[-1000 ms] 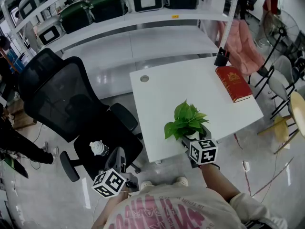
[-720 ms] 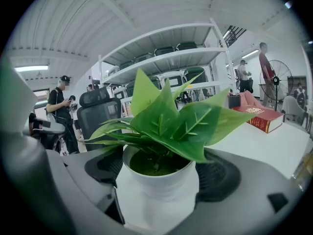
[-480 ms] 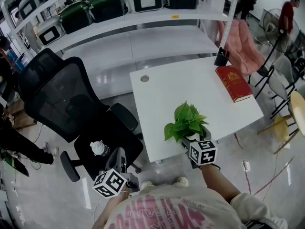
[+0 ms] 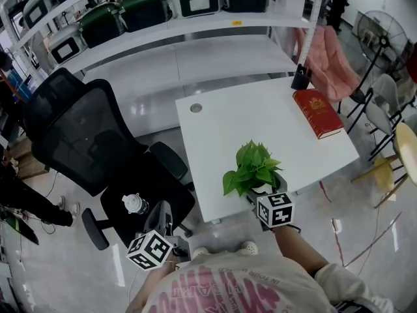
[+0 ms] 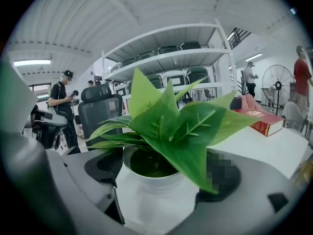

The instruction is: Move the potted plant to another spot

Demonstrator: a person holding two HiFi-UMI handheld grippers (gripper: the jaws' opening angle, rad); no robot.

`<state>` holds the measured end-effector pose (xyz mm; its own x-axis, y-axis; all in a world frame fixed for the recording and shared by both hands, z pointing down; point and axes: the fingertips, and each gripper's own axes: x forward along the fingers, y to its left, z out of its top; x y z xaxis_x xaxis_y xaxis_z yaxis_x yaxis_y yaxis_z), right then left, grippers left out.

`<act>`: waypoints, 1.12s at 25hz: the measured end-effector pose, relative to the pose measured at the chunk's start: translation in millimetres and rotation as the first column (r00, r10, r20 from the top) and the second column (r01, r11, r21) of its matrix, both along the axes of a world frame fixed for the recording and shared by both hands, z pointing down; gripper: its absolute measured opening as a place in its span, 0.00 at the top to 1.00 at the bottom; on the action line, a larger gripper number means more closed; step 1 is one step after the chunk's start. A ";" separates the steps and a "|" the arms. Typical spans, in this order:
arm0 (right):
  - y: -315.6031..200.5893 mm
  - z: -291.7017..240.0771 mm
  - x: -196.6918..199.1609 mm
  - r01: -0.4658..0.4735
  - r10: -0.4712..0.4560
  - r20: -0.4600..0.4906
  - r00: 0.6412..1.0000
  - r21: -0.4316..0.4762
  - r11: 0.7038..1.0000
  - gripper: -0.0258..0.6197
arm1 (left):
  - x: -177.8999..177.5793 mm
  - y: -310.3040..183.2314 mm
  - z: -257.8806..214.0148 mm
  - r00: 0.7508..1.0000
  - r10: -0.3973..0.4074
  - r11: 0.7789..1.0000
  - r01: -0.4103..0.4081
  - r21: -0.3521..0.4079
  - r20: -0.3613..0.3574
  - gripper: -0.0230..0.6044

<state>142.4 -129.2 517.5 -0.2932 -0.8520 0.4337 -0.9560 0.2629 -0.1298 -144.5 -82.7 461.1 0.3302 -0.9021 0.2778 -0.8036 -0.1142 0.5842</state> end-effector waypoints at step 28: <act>2.7 0.6 -0.9 -0.005 0.005 -0.019 1.000 -0.016 1.000 0.21 | 1.6 2.1 1.5 1.000 0.011 1.000 -0.011 -0.007 -0.009 0.92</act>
